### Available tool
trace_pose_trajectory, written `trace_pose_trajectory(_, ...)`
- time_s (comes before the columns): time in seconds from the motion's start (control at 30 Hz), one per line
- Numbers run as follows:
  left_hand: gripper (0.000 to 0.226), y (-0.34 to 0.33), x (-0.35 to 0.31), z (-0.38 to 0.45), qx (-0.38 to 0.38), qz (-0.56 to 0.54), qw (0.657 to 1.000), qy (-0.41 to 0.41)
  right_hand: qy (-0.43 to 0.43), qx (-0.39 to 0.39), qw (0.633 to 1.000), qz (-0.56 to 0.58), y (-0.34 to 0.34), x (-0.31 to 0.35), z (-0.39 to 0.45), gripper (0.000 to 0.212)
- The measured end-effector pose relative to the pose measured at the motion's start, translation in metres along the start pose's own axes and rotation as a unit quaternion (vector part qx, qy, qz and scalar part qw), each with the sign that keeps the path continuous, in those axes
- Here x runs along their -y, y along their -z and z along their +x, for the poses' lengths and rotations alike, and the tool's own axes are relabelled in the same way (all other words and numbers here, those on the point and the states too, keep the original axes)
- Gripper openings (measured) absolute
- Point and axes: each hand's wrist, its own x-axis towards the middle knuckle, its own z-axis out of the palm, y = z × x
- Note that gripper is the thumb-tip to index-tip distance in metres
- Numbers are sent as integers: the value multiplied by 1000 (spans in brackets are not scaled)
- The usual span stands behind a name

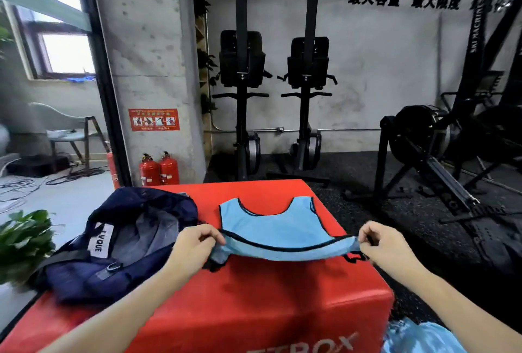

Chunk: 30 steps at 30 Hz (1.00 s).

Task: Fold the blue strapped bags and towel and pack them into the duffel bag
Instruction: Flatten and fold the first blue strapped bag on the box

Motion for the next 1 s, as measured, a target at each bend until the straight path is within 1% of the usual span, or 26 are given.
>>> trace_pose_trajectory(0.07, 49, -14, 11, -26, -14, -16, 1000, 3, 0, 6, 1000, -22, -9, -16, -19, 45)
trace_pose_trajectory(0.17, 53, -30, 18, -49, -40, -10, 999, -16, -16, 6, 999, -33, -16, -31, -31, 42)
trace_pose_trajectory(0.33, 59, -43, 26, -52, -79, 24, 992, -97, -26, -2, 999, -29, -24, -41, -19, 39)
trace_pose_trajectory(0.4, 52, -49, 36, -40, -64, 55, 989, -125, -30, -14, 999, -27, -30, -44, -8, 40)
trace_pose_trajectory(0.47, 48, -55, 44, -23, -44, 82, 987, -131, -39, -32, 998, -24, -38, -46, 7, 38)
trace_pose_trajectory(0.53, 48, -63, 49, 1, -43, 96, 986, -128, -35, -59, 997, -23, -46, -48, 27, 39)
trace_pose_trajectory(0.67, 51, -77, 55, 61, -56, 91, 988, -114, -35, -111, 993, -7, -64, -48, 73, 30)
trace_pose_trajectory(0.7, 50, -81, 60, 77, -51, 90, 990, -101, -36, -113, 993, -6, -70, -52, 87, 28)
trace_pose_trajectory(0.73, 49, -86, 67, 92, -38, 94, 992, -78, -38, -101, 994, -15, -78, -56, 101, 26)
trace_pose_trajectory(0.77, 46, -91, 76, 103, -17, 103, 993, -48, -40, -73, 996, -37, -87, -61, 112, 24)
trace_pose_trajectory(0.8, 44, -98, 86, 111, 8, 115, 993, -14, -45, -35, 996, -73, -97, -67, 123, 27)
trace_pose_trajectory(0.87, 42, -110, 106, 117, 44, 128, 990, 43, -37, 26, 987, -155, -123, -81, 134, 44)
trace_pose_trajectory(0.93, 45, -119, 118, 113, 58, 138, 987, 62, -6, 59, 982, -178, -152, -89, 130, 51)
trace_pose_trajectory(1.0, 48, -131, 121, 109, 81, 149, 984, 56, 12, 112, 980, -165, -182, -86, 121, 51)
